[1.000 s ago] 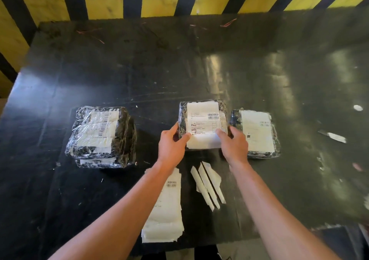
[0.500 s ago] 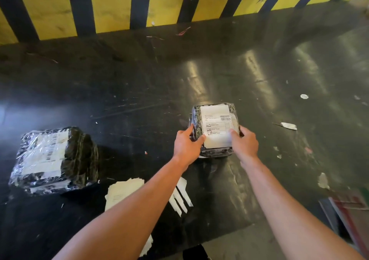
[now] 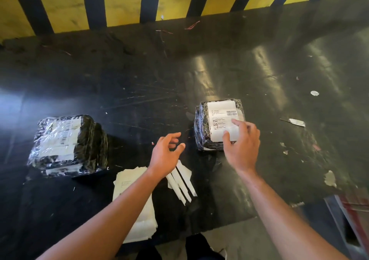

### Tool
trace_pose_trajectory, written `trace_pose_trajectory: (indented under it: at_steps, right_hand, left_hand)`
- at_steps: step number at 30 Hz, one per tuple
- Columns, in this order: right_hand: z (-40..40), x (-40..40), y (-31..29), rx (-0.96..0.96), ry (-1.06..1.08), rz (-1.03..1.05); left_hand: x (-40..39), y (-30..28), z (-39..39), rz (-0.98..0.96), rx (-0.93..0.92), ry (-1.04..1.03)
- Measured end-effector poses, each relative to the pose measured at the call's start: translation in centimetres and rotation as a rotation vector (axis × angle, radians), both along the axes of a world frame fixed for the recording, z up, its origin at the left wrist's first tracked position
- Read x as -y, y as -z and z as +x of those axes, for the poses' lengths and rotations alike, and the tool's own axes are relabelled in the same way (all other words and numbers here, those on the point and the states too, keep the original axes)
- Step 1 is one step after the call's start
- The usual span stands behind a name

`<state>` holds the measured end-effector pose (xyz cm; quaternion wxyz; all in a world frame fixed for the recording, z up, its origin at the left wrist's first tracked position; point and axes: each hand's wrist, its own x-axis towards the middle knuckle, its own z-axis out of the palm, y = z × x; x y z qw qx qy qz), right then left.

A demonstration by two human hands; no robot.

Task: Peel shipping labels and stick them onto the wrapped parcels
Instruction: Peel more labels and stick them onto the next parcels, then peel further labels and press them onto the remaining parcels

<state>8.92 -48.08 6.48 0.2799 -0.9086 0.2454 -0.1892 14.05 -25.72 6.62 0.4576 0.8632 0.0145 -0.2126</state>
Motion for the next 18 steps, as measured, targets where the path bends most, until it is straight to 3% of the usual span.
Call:
trace_pose_trajectory:
  at_steps: [4,9,13,18]
  right_hand:
    - [-2.0,-5.2,0.3,-0.003,-0.174,0.093]
    - [-5.1,-12.6,3.2,-0.164,-0.378,0.262]
    - [-6.5,-17.8,5.1,-0.412,-0.359,0.505]
    - [-7.1,-22.4,7.3,-0.632,-0.240,0.622]
  left_hand:
    - [-6.7,0.2,-3.5,0.022,0.009,-0.121]
    - [-15.1,1.6,-8.3,0.061,-0.040,-0.373]
    - [-19.6,3.2,-11.3,0.144,-0.128,-0.539]
    - [-20.9,5.3,-13.0,0.124,-0.260,-0.550]
